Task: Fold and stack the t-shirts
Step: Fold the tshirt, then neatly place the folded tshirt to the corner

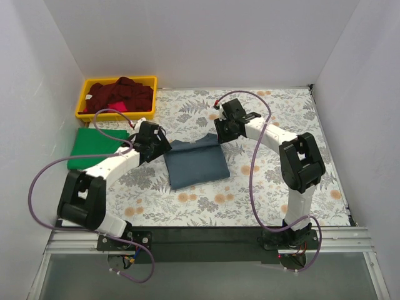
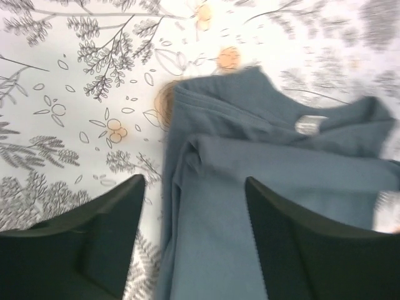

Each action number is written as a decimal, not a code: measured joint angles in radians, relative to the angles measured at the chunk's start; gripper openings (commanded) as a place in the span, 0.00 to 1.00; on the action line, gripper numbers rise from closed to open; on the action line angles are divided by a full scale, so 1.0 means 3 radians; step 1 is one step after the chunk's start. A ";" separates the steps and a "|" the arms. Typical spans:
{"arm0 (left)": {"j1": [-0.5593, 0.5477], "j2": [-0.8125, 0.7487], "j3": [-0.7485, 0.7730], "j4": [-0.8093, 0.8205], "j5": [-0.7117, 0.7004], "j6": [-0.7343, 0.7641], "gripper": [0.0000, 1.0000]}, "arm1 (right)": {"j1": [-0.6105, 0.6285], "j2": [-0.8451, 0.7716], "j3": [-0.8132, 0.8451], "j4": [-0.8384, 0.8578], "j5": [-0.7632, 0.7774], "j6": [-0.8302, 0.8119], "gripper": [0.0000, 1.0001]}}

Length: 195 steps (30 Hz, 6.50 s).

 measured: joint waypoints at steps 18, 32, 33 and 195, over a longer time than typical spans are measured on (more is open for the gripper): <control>-0.0080 0.0075 -0.0270 0.0791 0.1066 -0.0111 0.29 | -0.0141 -0.0231 -0.0215 0.0581 -0.1651 -0.0565 0.39; 0.0734 0.0945 -0.0230 0.1699 0.1649 -0.0678 0.23 | -0.0786 0.1395 0.0704 0.1144 -0.3042 0.0409 0.39; 0.0755 0.0960 -0.0248 0.1750 0.1701 -0.0708 0.23 | -0.0814 0.1428 0.0703 0.1232 -0.3103 0.0533 0.39; 0.1153 -0.1244 -0.0910 -0.0319 0.0989 -0.0027 0.98 | 0.2313 0.0294 -0.0018 0.0459 0.1195 -0.0661 0.01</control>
